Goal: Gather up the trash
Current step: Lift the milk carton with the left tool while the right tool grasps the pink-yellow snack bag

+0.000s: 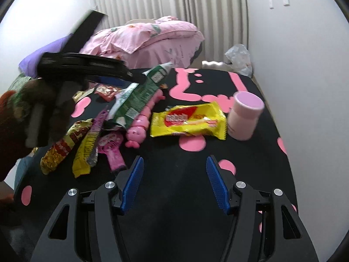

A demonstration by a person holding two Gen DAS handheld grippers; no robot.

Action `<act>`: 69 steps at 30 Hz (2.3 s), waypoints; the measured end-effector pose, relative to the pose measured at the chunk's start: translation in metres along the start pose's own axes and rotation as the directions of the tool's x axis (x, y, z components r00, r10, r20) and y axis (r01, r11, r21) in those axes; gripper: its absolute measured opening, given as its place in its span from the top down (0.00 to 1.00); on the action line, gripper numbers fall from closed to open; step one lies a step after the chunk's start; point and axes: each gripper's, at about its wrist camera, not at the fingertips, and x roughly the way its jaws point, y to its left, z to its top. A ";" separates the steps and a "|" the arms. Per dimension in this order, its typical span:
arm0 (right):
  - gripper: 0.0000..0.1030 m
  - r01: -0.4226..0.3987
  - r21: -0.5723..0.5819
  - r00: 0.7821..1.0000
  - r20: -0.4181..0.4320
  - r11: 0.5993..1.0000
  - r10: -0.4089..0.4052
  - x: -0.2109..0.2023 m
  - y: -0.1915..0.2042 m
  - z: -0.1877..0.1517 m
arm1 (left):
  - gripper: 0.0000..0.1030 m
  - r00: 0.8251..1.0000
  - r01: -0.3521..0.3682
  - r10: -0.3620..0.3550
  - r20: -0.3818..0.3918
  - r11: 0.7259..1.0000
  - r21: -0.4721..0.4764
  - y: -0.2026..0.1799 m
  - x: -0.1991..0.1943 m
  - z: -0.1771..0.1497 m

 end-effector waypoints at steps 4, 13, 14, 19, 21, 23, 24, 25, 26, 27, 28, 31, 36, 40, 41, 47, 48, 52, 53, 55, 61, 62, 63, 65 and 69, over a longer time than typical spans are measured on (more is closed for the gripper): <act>0.45 0.023 0.001 1.000 -0.003 1.000 -0.023 -0.001 -0.007 -0.005 | 0.47 0.997 0.061 -0.066 -0.041 0.992 -0.112 0.012 0.005 0.000; 0.45 -0.024 -0.085 1.000 -0.006 0.996 0.024 0.000 0.017 -0.008 | 0.47 0.936 0.043 -0.016 0.352 0.997 -0.070 0.003 -0.151 -0.056; 0.45 -0.029 -0.106 1.000 -0.001 0.994 0.029 0.000 0.024 -0.007 | 0.47 0.929 0.039 -0.006 0.370 0.996 -0.082 0.006 -0.162 -0.062; 0.45 -0.076 -0.141 0.997 0.011 0.987 0.078 -0.001 0.051 0.004 | 0.47 0.872 0.001 0.085 0.481 0.984 -0.176 0.039 -0.224 -0.102; 0.45 -0.097 -0.155 0.995 0.011 0.983 0.100 -0.002 0.061 0.007 | 0.47 0.856 -0.031 0.128 0.500 0.980 -0.197 0.049 -0.238 -0.115; 0.45 -0.136 -0.180 0.990 0.003 0.974 0.139 -0.004 0.077 0.010 | 0.47 0.853 -0.043 0.153 0.500 0.973 -0.225 0.061 -0.247 -0.133; 0.45 -0.156 -0.193 0.987 -0.007 0.969 0.157 -0.004 0.087 0.011 | 0.47 0.857 -0.055 0.170 0.487 0.969 -0.241 0.067 -0.250 -0.144; 0.45 -0.166 -0.200 0.986 -0.014 0.966 0.166 -0.005 0.093 0.011 | 0.47 0.859 -0.067 0.183 0.478 0.966 -0.249 0.070 -0.249 -0.149; 0.45 -0.182 -0.212 0.983 -0.025 0.960 0.181 -0.004 0.101 0.011 | 0.47 0.863 -0.084 0.201 0.463 0.961 -0.262 0.076 -0.249 -0.159; 0.45 -0.198 -0.223 0.980 -0.036 0.954 0.195 -0.001 0.111 0.012 | 0.47 0.869 -0.093 0.214 0.447 0.956 -0.277 0.082 -0.249 -0.170; 0.45 -0.211 -0.226 0.978 -0.045 0.951 0.206 0.001 0.119 0.013 | 0.47 0.876 -0.090 0.216 0.431 0.952 -0.293 0.088 -0.250 -0.178; 0.45 -0.253 -0.214 0.967 -0.058 0.943 0.247 0.011 0.136 0.021 | 0.47 0.907 -0.052 0.184 0.380 0.942 -0.332 0.106 -0.238 -0.201; 0.45 -0.291 -0.186 0.957 -0.059 0.938 0.285 0.036 0.162 0.043 | 0.47 0.931 -0.004 0.140 0.336 0.927 -0.374 0.116 -0.218 -0.222; 0.45 -0.271 -0.256 0.959 -0.154 0.928 0.238 0.062 0.182 0.039 | 0.47 0.947 0.024 0.109 0.303 0.915 -0.402 0.118 -0.204 -0.224; 0.46 -0.251 -0.277 0.964 -0.160 0.928 0.213 0.063 0.183 0.036 | 0.47 0.949 0.027 0.103 0.297 0.915 -0.402 0.117 -0.201 -0.223; 0.46 -0.126 -0.264 0.979 -0.189 0.956 0.077 0.059 0.143 0.016 | 0.47 0.957 0.053 0.064 0.283 0.920 -0.387 0.112 -0.188 -0.225; 0.46 -0.118 -0.257 0.979 -0.189 0.959 0.070 0.057 0.136 0.015 | 0.47 0.958 0.055 0.060 0.280 0.921 -0.386 0.111 -0.185 -0.225; 0.46 -0.169 -0.216 0.977 -0.163 0.962 0.135 0.040 0.123 0.017 | 0.47 0.964 0.047 0.054 0.260 0.928 -0.369 0.104 -0.175 -0.223; 0.46 -0.189 -0.211 0.975 -0.159 0.959 0.157 0.040 0.122 0.019 | 0.47 0.966 0.037 0.059 0.252 0.932 -0.360 0.101 -0.172 -0.222; 0.46 -0.237 -0.216 0.965 -0.161 0.947 0.205 0.043 0.128 0.026 | 0.47 0.968 0.020 0.069 0.242 0.938 -0.347 0.097 -0.169 -0.221; 0.46 -0.295 -0.278 0.945 -0.225 0.914 0.237 0.092 0.147 0.050 | 0.47 0.966 -0.005 0.095 0.240 0.936 -0.351 0.096 -0.174 -0.222; 0.46 -0.282 -0.283 0.948 -0.231 0.917 0.221 0.096 0.148 0.051 | 0.47 0.966 -0.008 0.099 0.240 0.935 -0.354 0.097 -0.175 -0.223; 0.46 -0.269 -0.287 0.950 -0.236 0.919 0.204 0.101 0.149 0.052 | 0.47 0.965 -0.010 0.102 0.240 0.934 -0.356 0.097 -0.176 -0.223; 0.46 -0.268 -0.273 0.946 -0.257 0.924 0.198 0.108 0.147 0.051 | 0.47 0.967 -0.011 0.101 0.235 0.934 -0.357 0.097 -0.175 -0.224; 0.46 -0.291 -0.282 0.939 -0.268 0.914 0.216 0.095 0.148 0.034 | 0.47 0.973 -0.002 0.085 0.215 0.934 -0.357 0.097 -0.166 -0.224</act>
